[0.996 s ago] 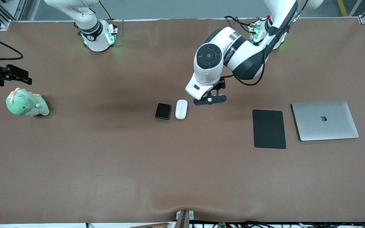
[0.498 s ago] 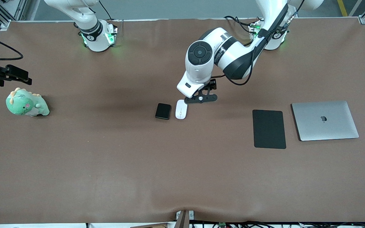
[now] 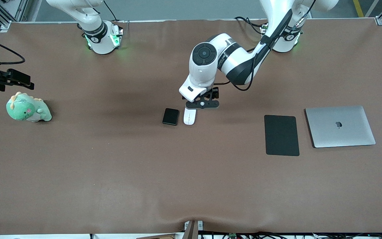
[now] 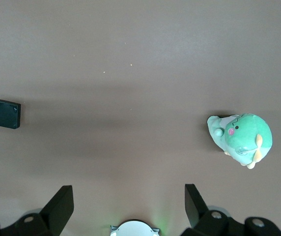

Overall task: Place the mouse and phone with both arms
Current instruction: 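Lower the left gripper onto the white mouse and close it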

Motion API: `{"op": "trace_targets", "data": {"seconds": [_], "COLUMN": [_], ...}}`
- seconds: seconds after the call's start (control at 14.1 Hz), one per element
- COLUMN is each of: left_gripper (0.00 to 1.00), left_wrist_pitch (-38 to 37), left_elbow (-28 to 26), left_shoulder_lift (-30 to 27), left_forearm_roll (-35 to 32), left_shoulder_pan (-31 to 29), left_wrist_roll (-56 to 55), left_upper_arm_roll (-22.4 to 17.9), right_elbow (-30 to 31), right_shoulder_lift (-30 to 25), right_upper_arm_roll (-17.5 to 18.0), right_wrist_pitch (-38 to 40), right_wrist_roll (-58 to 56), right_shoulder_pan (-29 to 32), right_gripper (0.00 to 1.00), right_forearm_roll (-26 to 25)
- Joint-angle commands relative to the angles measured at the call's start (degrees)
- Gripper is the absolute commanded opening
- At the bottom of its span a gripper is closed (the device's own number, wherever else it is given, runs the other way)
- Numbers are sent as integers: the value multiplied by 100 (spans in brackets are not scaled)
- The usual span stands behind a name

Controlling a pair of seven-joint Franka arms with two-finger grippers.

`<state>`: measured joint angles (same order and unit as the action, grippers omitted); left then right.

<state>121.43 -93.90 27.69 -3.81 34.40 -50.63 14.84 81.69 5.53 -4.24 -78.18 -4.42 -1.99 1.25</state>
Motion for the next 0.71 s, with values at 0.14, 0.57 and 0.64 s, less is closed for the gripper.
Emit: {"op": "trace_targets", "data": {"seconds": [0.14,0.57,0.64], "left_gripper": [100,100,100], "left_wrist_pitch": [565,742,742], "left_elbow": [21,880,882], "left_shoulder_lift": [359,1377,1405], "left_forearm_roll": [-391,-655,-761], "left_shoulder_pan": [111,321,330], "left_wrist_roll": [-8,-157,-166], "left_upper_arm_roll": [-7,-86,-87], "right_elbow": [-66,-66,-66], "right_shoulder_lift": [36,36,36], "right_upper_arm_roll": [11,3,2], "right_wrist_pitch": [22,31,31], "right_wrist_roll": [-50,-50,-50], "right_shoulder_pan": [-3,-47,-47], "right_gripper": [100,100,100], "right_forearm_roll": [77,77,77]}}
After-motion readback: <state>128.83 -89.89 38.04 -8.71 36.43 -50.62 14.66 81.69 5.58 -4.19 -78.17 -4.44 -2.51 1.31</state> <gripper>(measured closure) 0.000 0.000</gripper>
